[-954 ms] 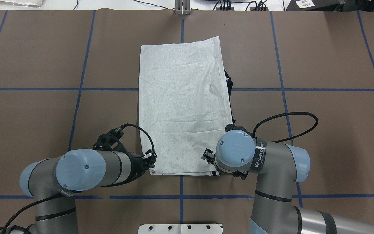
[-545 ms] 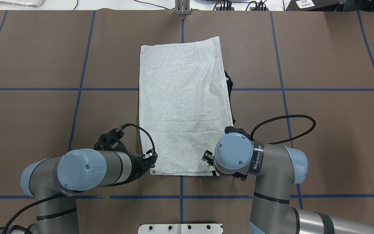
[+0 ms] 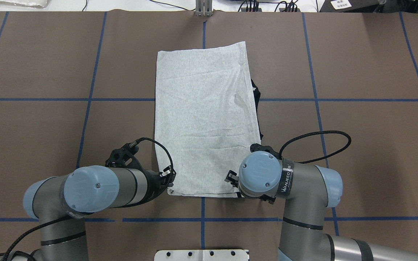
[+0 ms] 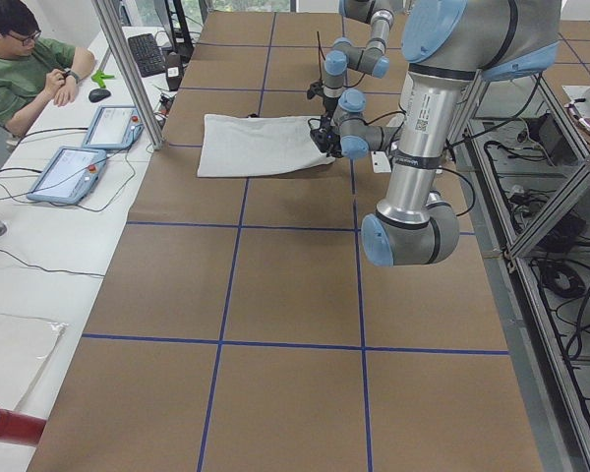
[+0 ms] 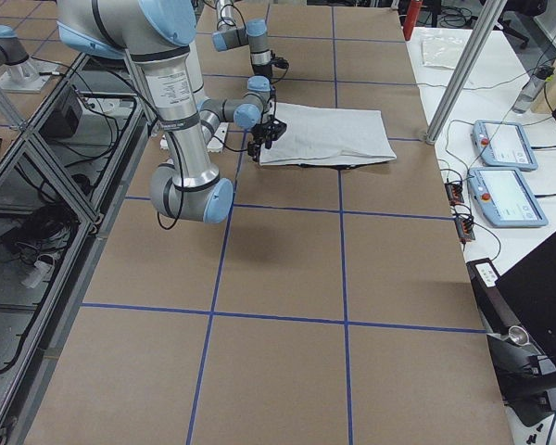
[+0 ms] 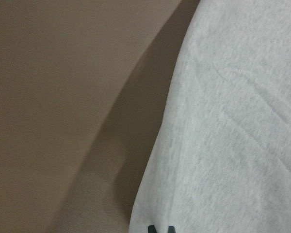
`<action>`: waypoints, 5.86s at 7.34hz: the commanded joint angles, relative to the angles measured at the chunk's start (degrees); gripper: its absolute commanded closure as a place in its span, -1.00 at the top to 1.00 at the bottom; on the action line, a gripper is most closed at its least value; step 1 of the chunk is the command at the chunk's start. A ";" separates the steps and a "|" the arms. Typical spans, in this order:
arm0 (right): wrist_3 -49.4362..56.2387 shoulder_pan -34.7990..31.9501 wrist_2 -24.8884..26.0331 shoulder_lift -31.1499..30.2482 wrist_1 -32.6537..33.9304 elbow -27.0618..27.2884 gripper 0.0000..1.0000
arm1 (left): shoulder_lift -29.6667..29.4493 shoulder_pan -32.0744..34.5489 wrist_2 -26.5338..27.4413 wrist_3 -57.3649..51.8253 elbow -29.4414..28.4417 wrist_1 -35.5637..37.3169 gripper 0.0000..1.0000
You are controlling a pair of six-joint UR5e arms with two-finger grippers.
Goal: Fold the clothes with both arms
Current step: 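Grasp the near edge of the shirt with both grippers, then lift the near edge with both grippers and fold it away from the robot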
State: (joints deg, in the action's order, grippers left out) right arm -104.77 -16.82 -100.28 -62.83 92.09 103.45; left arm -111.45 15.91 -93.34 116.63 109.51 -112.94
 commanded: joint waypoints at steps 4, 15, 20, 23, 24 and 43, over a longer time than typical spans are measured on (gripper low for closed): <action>0.00 0.03 -0.09 0.51 0.02 0.17 -0.81 | 0.00 0.00 -0.09 0.00 0.00 0.00 -1.00; 0.35 -0.68 -1.49 -1.41 0.29 9.64 -1.00 | 0.79 -1.57 0.00 0.35 4.02 0.09 -1.00; 0.17 1.26 -12.74 -4.76 0.46 19.94 -1.00 | 2.55 -10.20 -0.09 3.43 20.47 15.63 -1.00; 2.36 -5.66 -12.13 -4.15 0.20 18.55 -1.00 | 1.67 -5.31 -2.28 2.47 19.52 15.56 -1.00; 5.24 -7.25 -11.87 -3.19 0.20 17.32 -1.00 | 1.58 -1.97 -2.81 0.72 19.42 15.56 -1.00; 10.46 -21.41 -12.57 15.98 -6.92 -14.50 -1.00 | -9.83 19.06 -5.54 -5.80 -12.01 -2.88 -1.00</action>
State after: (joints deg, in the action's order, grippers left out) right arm -94.33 -37.99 -112.78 -46.90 85.69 90.07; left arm -120.00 33.64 -98.84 110.70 100.95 -113.94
